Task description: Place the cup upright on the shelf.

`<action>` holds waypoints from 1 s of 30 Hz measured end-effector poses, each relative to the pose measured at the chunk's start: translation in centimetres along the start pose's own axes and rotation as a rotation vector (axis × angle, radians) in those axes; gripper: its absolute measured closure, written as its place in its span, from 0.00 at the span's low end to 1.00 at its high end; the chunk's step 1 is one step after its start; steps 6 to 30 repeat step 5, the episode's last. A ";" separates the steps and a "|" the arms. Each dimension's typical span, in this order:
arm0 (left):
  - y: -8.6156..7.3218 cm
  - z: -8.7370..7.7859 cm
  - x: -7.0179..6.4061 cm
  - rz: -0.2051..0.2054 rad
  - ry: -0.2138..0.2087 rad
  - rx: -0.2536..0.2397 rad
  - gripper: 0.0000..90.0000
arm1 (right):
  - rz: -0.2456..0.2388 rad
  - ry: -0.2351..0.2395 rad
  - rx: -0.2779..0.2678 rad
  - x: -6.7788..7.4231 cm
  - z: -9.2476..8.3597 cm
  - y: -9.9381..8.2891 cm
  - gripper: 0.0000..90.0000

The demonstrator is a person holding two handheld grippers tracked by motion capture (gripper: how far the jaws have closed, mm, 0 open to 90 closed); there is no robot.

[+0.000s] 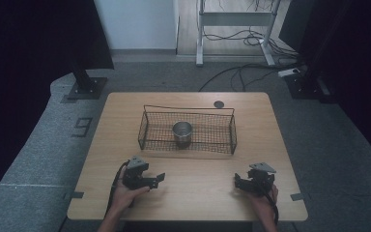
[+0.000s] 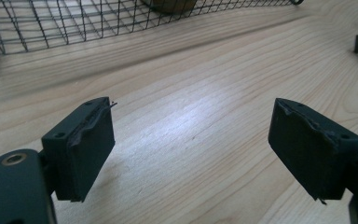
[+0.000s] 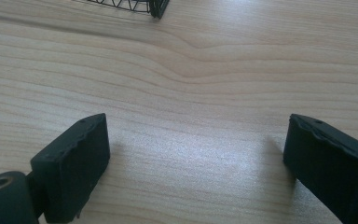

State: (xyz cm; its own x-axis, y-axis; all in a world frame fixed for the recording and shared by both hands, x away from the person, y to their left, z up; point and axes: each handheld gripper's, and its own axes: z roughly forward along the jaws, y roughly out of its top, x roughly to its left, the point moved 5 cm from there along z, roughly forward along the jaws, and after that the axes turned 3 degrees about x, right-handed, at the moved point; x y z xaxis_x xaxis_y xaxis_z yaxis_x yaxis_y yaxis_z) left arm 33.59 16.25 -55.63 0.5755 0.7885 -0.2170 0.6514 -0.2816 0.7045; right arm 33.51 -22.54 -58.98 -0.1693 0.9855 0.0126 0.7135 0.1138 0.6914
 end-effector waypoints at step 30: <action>-0.2 0.1 0.0 -0.004 -0.003 -0.001 0.17 | 0.001 0.001 0.001 0.0 0.0 0.1 0.08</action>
